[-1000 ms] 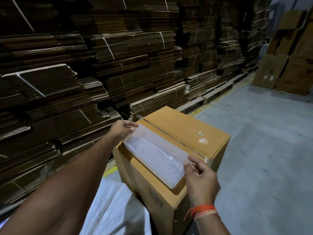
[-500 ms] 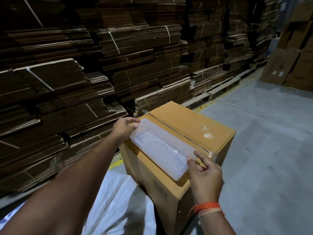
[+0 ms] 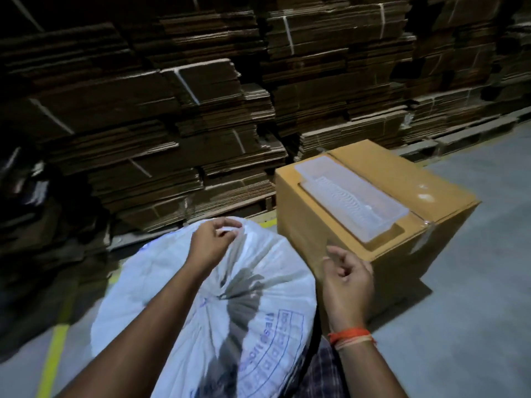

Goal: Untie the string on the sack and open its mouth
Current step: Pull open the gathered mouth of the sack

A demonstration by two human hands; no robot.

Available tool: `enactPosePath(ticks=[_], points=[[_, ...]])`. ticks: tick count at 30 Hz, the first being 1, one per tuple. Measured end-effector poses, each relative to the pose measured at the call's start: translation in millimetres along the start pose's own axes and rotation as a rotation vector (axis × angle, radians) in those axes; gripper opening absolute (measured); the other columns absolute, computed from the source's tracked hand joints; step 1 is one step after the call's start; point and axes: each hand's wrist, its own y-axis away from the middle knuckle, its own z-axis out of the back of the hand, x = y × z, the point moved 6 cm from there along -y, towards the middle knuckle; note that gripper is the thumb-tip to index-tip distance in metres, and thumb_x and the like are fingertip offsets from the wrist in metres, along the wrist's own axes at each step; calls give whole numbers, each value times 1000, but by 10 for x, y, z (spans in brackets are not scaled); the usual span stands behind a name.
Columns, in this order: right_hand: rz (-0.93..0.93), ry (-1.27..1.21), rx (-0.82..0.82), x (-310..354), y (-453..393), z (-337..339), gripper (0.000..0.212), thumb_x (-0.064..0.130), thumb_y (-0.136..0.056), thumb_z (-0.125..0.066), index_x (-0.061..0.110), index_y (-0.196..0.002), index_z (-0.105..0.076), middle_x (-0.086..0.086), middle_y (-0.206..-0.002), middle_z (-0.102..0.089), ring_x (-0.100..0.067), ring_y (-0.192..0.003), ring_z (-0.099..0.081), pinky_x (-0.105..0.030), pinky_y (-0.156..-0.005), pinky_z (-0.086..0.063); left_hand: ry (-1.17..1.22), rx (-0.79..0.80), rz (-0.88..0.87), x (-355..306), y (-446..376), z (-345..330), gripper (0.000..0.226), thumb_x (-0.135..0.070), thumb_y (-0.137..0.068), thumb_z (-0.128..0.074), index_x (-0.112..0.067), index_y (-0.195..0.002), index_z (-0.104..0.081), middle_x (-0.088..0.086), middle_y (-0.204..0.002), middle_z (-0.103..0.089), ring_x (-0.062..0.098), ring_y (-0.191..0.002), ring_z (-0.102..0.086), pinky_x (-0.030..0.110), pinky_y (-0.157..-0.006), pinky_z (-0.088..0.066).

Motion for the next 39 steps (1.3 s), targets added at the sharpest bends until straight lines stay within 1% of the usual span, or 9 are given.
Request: enactPosePath(ticks=[5,9,12,15,19,24,28,33,39], points=[[44,70,396,-95,611,-734,20,9,-89,-71,29,-93,-75,-3,-106,-62,-8,-67,-58,-28,-73,-51,-28,-35,105,540,702,416,18,-10,-95,-70,-23,-96,-82,10,-102,-76,14,-78,-73,20,-61,-50],[62,91,576,-116,963,-1136,21,12,-92,-70,32,-94,-74,5,-106,-62,-10,-77,-63,-22,-76,-48,9,-55,165,925,1019,731,22,-13,-93,-73,-33,-89,-82,-8,-104,-81,10,-91,-78,44,-92,-62],[65,115,628,-160,1087,-1364,20,11,-89,-70,30,-92,-76,3,-102,-64,-14,-75,-66,-28,-78,-54,60,-106,192,1078,1099,902,19,-6,-91,-74,-23,-89,-82,-7,-93,-83,2,-87,-77,29,-86,-60],[61,139,664,-230,1136,-1554,19,10,-87,-71,28,-91,-77,3,-99,-64,-16,-73,-66,-36,-82,-57,67,-154,201,1203,1065,989,12,-10,-90,-76,-20,-91,-82,-11,-93,-81,-4,-83,-73,16,-76,-52],[54,160,688,-371,1099,-1800,19,11,-87,-71,29,-87,-77,5,-97,-64,-12,-72,-64,-38,-80,-60,57,-175,256,1419,887,1021,14,-14,-92,-75,-25,-98,-81,-12,-96,-80,11,-80,-75,27,-77,-56],[89,208,689,-541,899,-2189,19,11,-86,-72,29,-87,-77,4,-97,-66,-4,-76,-63,-17,-75,-51,47,-237,306,1586,536,966,16,-14,-92,-74,-28,-96,-77,-7,-87,-80,8,-76,-77,27,-66,-56],[119,240,654,-684,690,-2523,16,15,-87,-73,31,-87,-75,5,-94,-65,-5,-78,-63,-25,-77,-54,-48,-310,242,1752,212,927,18,-21,-89,-77,-38,-94,-75,-10,-111,-73,6,-92,-73,34,-86,-62],[190,364,589,-868,483,-2912,12,33,-89,-73,31,-101,-72,5,-98,-63,4,-79,-61,-10,-68,-49,-119,-331,159,1875,48,795,31,-5,-88,-71,-33,-101,-76,-12,-114,-58,8,-98,-68,29,-91,-58],[362,484,533,-1008,438,-3255,31,36,-83,-76,33,-110,-61,5,-105,-61,-16,-100,-60,-31,-85,-54,74,-863,417,2195,486,1010,21,-5,-86,-75,-17,-103,-74,9,-127,-56,-12,-95,-54,13,-76,-44]])
